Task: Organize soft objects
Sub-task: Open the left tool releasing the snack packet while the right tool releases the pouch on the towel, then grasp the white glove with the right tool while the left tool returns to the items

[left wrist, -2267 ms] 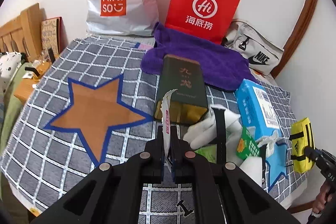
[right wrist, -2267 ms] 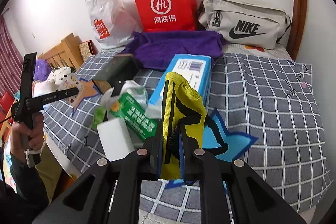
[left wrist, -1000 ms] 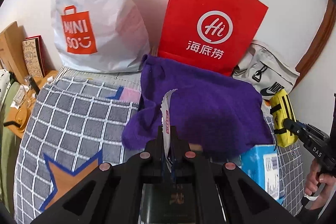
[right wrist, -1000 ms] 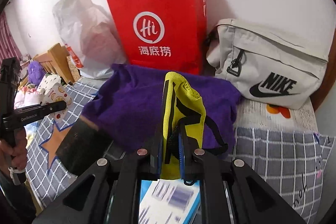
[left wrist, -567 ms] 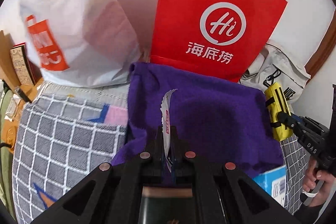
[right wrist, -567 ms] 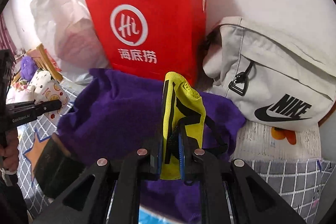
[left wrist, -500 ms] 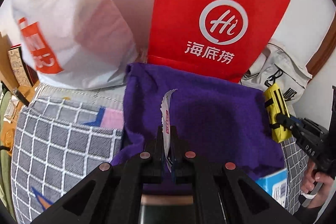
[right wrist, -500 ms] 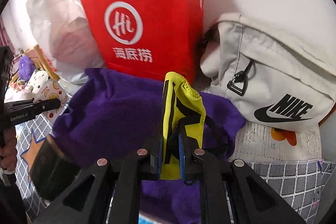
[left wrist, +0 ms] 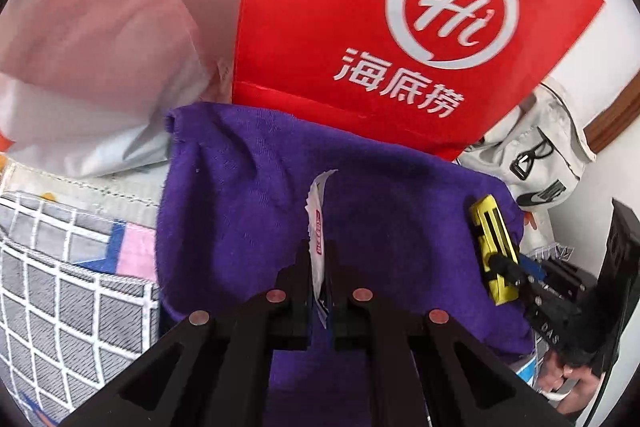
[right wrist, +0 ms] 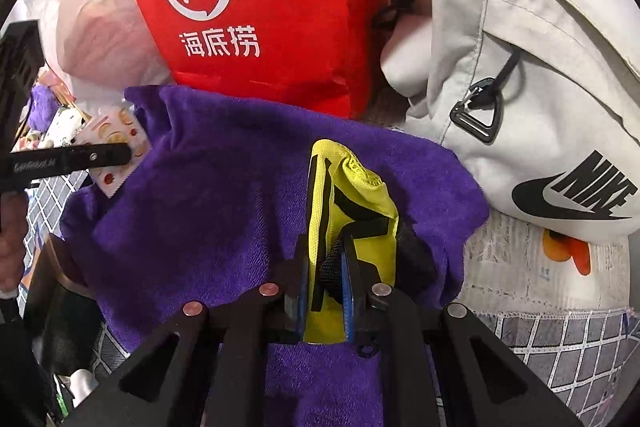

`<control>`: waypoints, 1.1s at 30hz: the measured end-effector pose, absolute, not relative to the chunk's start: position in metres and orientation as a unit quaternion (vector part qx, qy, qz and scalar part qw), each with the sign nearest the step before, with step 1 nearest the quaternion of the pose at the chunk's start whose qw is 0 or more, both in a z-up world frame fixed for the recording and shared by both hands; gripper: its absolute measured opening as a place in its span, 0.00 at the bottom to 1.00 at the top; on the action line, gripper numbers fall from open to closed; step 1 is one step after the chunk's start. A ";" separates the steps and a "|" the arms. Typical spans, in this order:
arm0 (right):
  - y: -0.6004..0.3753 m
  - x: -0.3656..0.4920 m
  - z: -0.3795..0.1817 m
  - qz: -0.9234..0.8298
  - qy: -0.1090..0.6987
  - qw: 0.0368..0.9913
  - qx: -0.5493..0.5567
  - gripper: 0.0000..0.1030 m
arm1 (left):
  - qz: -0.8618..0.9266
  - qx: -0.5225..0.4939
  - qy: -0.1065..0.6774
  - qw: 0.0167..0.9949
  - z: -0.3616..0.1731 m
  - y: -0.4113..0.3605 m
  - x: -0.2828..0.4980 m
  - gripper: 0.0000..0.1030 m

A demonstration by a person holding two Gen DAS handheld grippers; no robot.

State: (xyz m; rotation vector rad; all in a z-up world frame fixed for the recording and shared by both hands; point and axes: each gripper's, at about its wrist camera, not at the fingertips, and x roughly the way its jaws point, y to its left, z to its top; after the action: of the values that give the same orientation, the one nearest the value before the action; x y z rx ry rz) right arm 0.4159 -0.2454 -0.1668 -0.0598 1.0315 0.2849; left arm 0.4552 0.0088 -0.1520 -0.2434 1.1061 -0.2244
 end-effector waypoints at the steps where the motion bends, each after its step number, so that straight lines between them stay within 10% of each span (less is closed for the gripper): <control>1: -0.245 0.416 -0.168 0.137 0.492 0.859 -0.027 0.15 | -0.106 -0.116 0.524 0.837 -0.154 0.009 0.457 0.05; 10: -0.235 0.417 -0.175 0.138 0.499 0.855 -0.039 0.34 | -0.095 -0.105 0.539 0.831 -0.166 0.011 0.464 0.09; 14: -0.236 0.421 -0.173 0.138 0.500 0.855 -0.025 0.60 | -0.072 -0.080 0.542 0.834 -0.166 0.004 0.464 0.41; 33: -0.232 0.376 -0.103 0.105 0.429 0.896 -0.056 0.83 | -0.049 -0.073 0.500 0.862 -0.113 0.028 0.415 0.59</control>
State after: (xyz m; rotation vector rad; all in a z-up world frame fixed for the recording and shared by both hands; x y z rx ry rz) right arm 0.3763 -0.2317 -0.1033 -0.1171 0.8881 0.2184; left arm 0.4146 0.0282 -0.1133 -0.1523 1.0485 -0.1033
